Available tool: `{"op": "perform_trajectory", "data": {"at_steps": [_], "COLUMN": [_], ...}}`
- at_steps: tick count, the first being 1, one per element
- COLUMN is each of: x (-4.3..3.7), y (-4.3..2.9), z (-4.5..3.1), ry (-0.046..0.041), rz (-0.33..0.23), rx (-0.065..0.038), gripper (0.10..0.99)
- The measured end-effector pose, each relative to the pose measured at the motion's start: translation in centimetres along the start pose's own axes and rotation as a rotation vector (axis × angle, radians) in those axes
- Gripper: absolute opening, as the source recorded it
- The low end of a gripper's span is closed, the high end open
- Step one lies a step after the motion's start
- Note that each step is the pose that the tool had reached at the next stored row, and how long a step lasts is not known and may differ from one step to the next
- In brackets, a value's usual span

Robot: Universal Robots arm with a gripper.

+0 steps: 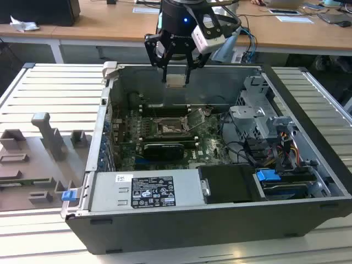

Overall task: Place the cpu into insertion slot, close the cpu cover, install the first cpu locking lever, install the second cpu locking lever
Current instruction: 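Place the cpu into insertion slot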

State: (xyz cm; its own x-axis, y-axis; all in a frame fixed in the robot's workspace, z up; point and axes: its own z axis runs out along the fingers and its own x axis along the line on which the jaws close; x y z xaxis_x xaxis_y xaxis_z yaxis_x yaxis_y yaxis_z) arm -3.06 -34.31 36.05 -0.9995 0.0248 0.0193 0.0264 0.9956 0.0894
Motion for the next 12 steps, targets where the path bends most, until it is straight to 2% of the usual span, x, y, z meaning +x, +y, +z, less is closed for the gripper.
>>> {"op": "perform_trajectory", "data": {"at_steps": [12], "x": [0.0], "y": [0.0], "z": [0.0], "ry": [-0.0041], "rz": [0.047], "rx": [-0.001], "gripper": [0.541]}}
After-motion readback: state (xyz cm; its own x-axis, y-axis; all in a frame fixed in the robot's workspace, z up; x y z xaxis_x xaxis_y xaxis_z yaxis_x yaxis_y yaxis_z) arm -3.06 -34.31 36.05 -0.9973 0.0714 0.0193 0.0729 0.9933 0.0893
